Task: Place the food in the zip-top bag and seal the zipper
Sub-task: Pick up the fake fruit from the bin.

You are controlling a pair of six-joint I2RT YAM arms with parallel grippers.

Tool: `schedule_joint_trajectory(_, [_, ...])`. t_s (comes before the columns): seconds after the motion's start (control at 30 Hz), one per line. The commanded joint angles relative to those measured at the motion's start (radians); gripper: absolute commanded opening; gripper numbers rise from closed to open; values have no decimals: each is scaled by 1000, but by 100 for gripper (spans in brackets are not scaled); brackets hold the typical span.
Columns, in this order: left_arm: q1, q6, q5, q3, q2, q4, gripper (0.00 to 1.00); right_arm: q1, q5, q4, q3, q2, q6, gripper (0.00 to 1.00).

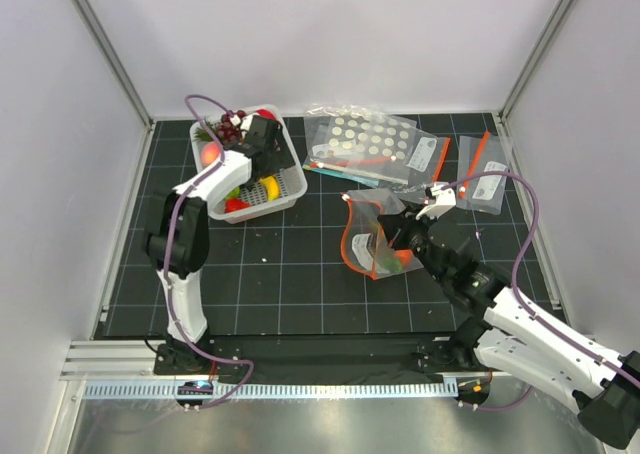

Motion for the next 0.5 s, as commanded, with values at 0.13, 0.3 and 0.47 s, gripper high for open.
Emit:
schedule_joint_trajectory(0.13, [31, -37, -9, 102, 131, -101, 84, 4, 15, 59, 14, -17, 23, 1])
schedule_joint_trajectory(0.3, [44, -21, -2, 114, 180, -106, 72, 4, 16, 59, 13, -20, 22, 1])
schedule_joint_trajectory(0.47, [47, -3, 20, 116, 226, -100, 55, 4, 16, 58, 14, -25, 20, 1])
